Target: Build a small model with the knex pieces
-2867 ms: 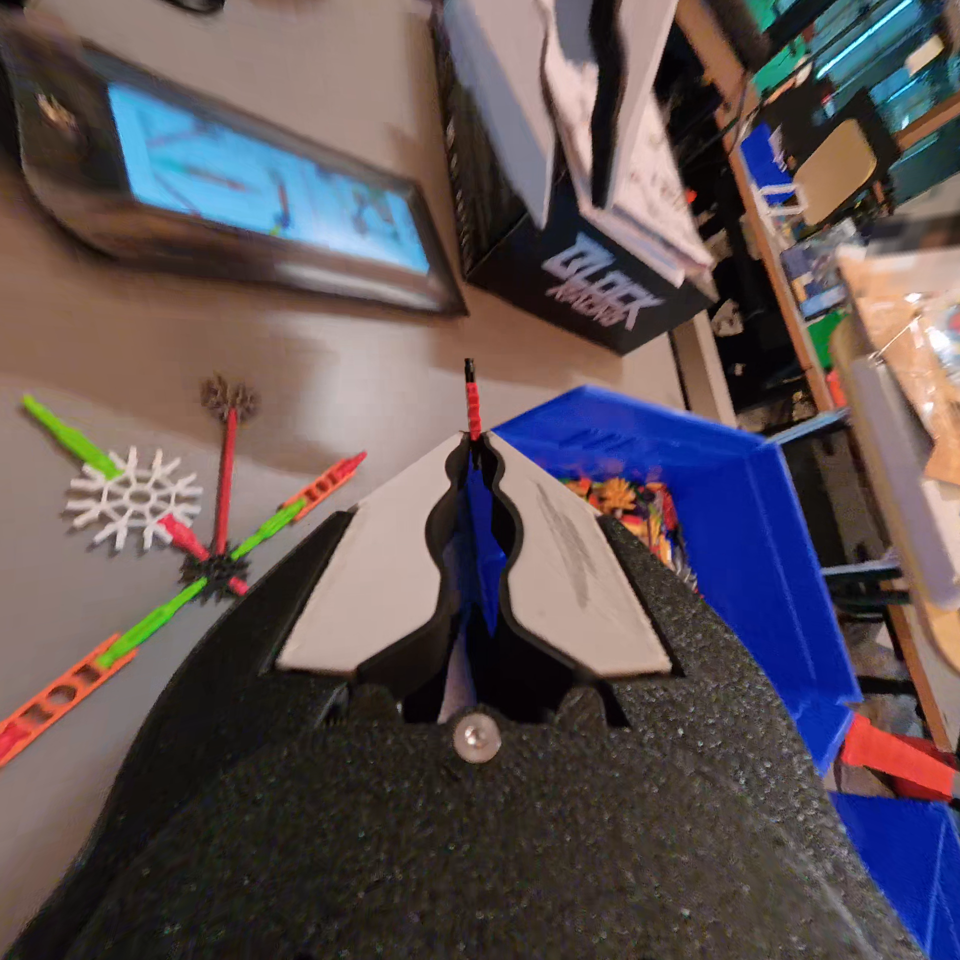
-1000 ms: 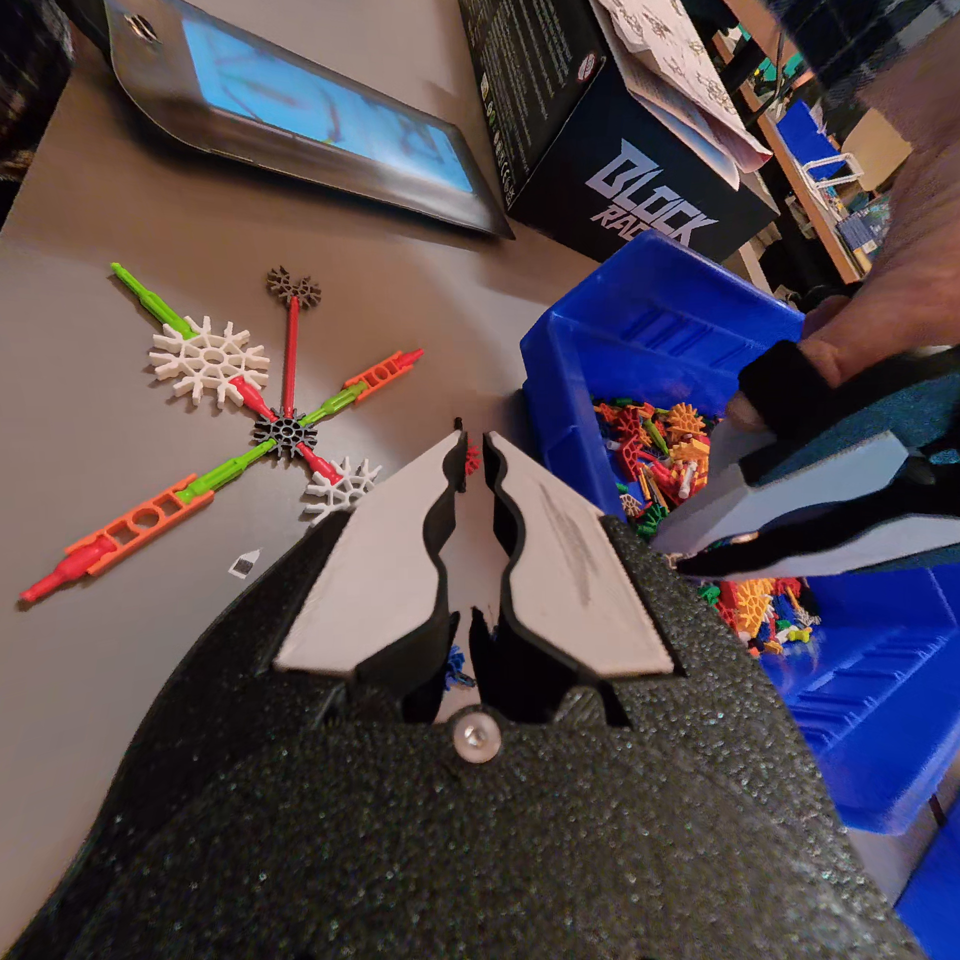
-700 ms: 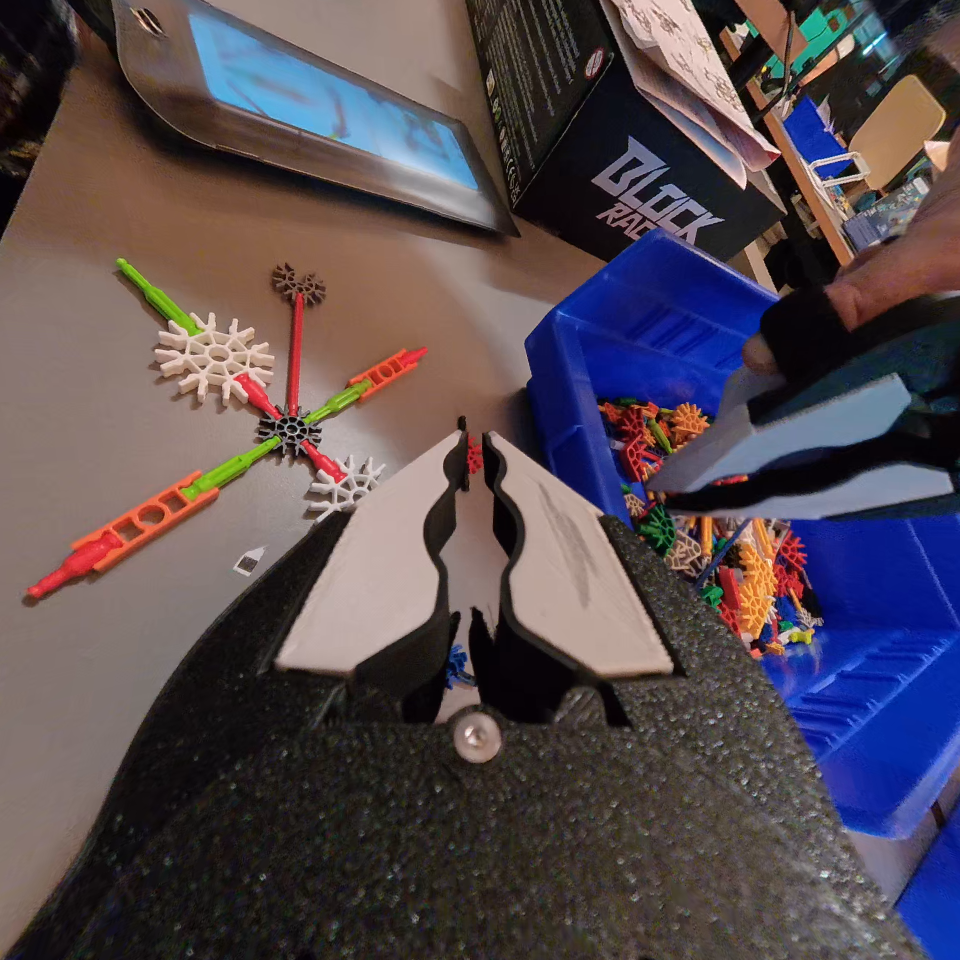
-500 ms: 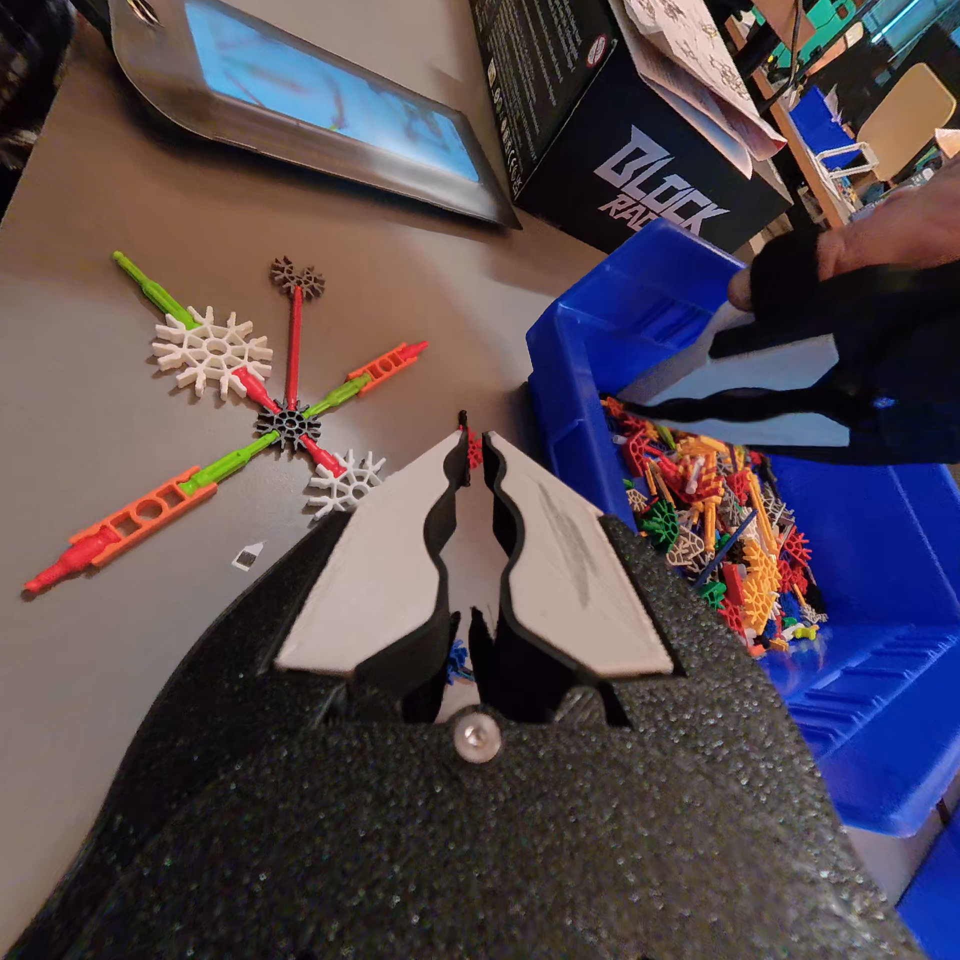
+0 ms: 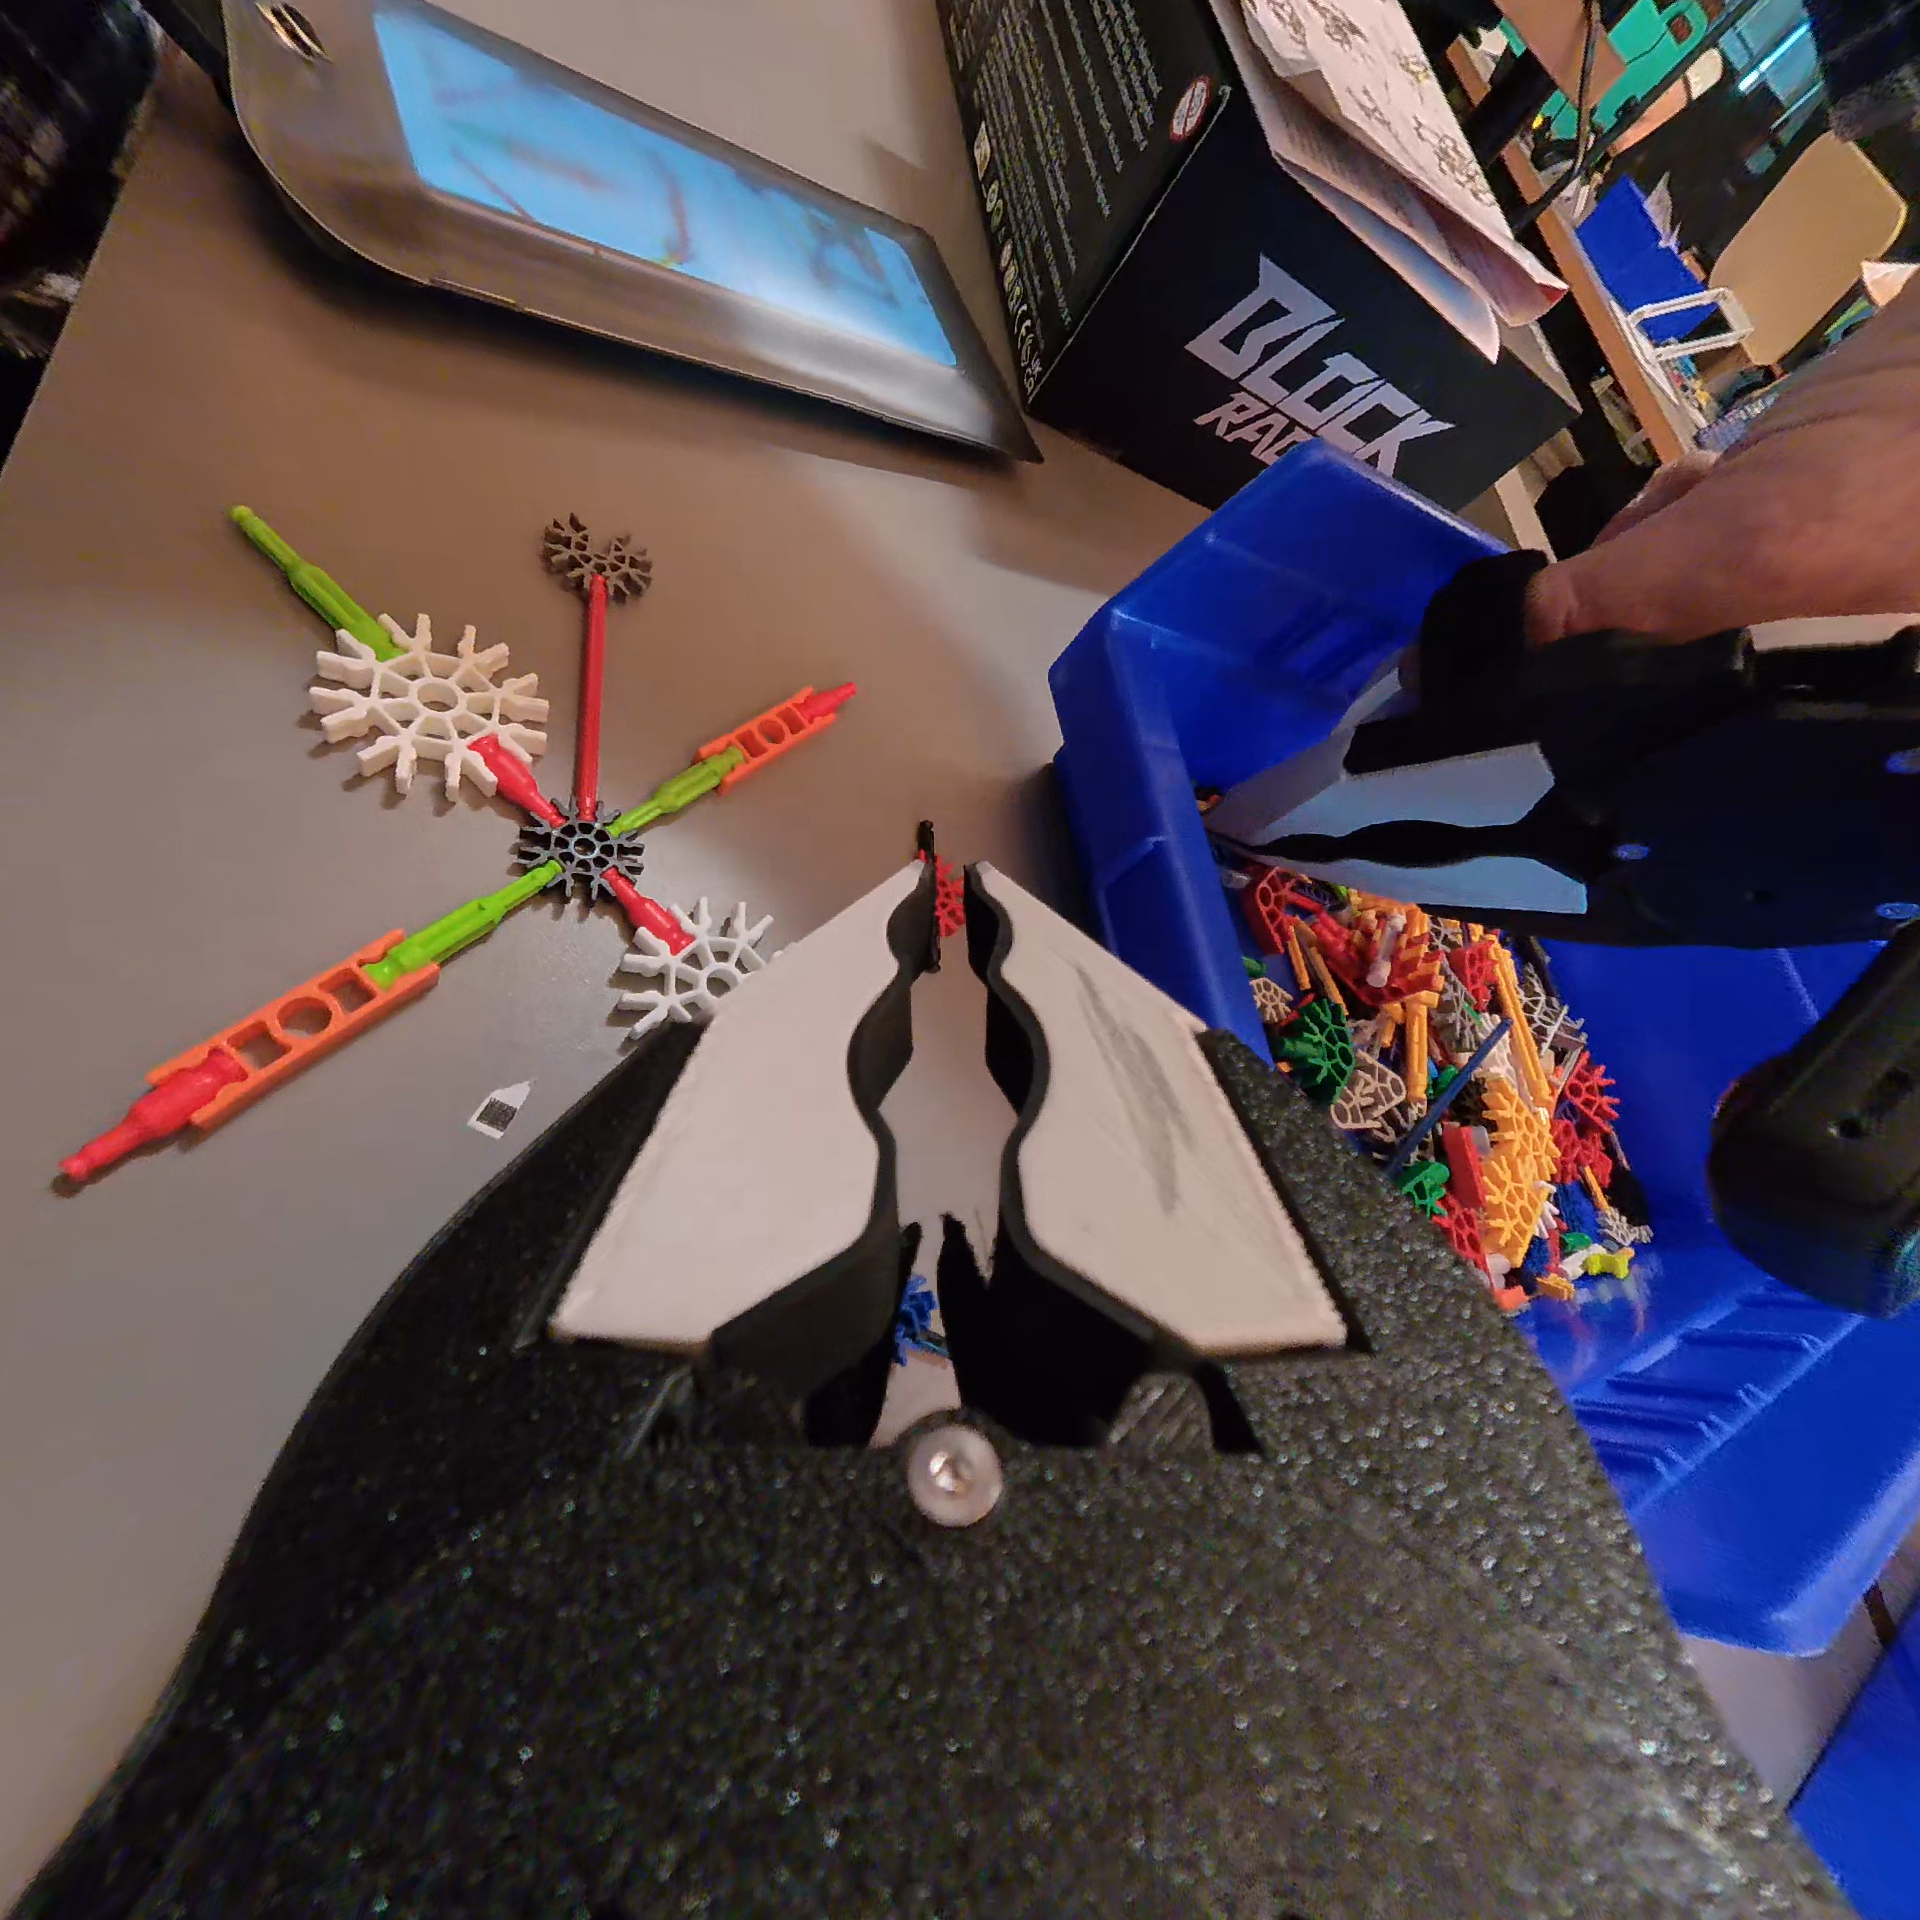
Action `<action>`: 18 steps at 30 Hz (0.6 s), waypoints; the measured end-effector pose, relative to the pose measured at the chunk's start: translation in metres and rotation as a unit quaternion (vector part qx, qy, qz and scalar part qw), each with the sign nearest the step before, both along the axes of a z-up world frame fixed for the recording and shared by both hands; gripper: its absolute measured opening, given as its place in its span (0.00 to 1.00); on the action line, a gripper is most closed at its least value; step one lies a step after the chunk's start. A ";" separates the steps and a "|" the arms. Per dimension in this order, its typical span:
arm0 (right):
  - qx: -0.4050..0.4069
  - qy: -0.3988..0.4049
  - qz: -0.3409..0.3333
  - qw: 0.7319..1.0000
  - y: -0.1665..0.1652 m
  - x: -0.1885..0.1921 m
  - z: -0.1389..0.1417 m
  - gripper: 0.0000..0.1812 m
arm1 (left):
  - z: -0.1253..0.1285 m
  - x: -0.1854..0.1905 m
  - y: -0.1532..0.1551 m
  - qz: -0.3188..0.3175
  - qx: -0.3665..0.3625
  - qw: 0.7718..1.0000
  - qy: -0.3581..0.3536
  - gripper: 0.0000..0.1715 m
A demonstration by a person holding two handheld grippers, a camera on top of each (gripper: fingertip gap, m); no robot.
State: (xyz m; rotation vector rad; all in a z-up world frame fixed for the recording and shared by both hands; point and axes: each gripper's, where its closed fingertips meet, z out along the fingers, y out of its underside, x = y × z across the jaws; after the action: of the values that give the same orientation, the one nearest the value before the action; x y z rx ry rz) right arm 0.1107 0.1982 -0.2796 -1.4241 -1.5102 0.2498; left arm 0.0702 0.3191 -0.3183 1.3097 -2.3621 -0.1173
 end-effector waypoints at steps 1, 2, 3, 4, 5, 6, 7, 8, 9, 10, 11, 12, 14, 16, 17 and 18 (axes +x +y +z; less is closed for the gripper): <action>0.000 -0.001 0.000 1.000 0.000 0.000 0.000 0.03 | 0.000 0.001 0.000 -0.002 0.001 1.000 -0.006 0.00; 0.001 -0.001 0.000 1.000 0.000 0.000 0.000 0.03 | 0.000 0.005 -0.001 0.002 0.000 1.000 -0.018 0.00; 0.001 0.000 0.000 1.000 0.000 0.000 0.000 0.03 | -0.001 0.013 -0.001 0.004 -0.001 0.999 -0.040 0.00; 0.002 0.000 0.001 1.000 0.000 0.000 0.001 0.02 | -0.001 0.024 0.000 0.009 0.001 0.997 -0.073 0.00; 0.002 0.001 0.001 1.000 -0.001 0.000 0.001 0.02 | -0.001 0.031 -0.001 0.019 -0.002 0.996 -0.090 0.00; 0.001 0.001 0.002 1.000 -0.001 0.000 0.001 0.02 | -0.001 0.032 -0.003 0.023 -0.007 0.995 -0.092 0.00; 0.001 0.001 0.002 1.000 -0.001 0.000 0.000 0.03 | 0.000 0.033 -0.002 0.018 -0.005 0.995 -0.094 0.00; 0.001 0.000 0.001 1.000 -0.001 0.000 0.000 0.03 | 0.002 0.036 0.000 0.017 -0.002 0.995 -0.103 0.00; 0.000 0.001 0.000 1.000 0.000 0.000 0.000 0.03 | 0.006 0.039 0.001 0.026 -0.005 0.993 -0.113 0.00; -0.001 0.001 0.000 1.000 0.000 0.000 0.000 0.03 | 0.010 0.041 0.002 0.035 -0.010 0.992 -0.120 0.01; -0.001 0.001 -0.001 1.000 0.000 0.001 0.000 0.03 | 0.014 0.041 0.003 0.039 -0.015 0.991 -0.124 0.02; -0.001 0.001 -0.001 1.000 0.000 0.001 0.000 0.03 | 0.016 0.040 0.004 0.037 -0.016 0.991 -0.129 0.02; 0.000 0.001 0.000 1.000 0.000 0.000 0.000 0.02 | 0.016 0.035 0.005 0.022 -0.014 0.991 -0.131 0.04; 0.000 0.000 0.001 1.000 0.000 0.000 0.000 0.02 | 0.012 0.036 0.000 0.004 -0.016 0.989 -0.146 0.07; 0.001 0.001 0.001 1.000 -0.001 0.000 0.000 0.02 | 0.010 0.036 -0.004 -0.003 -0.019 0.989 -0.148 0.09; 0.001 0.002 0.001 1.000 -0.001 0.000 0.001 0.02 | 0.007 0.035 -0.004 -0.016 -0.012 0.988 -0.150 0.10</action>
State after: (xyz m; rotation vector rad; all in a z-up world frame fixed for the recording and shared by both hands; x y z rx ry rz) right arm 0.1111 0.1976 -0.2786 -1.4203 -1.5088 0.2529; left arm 0.1053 0.3148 -0.3111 1.3583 -2.6256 0.1071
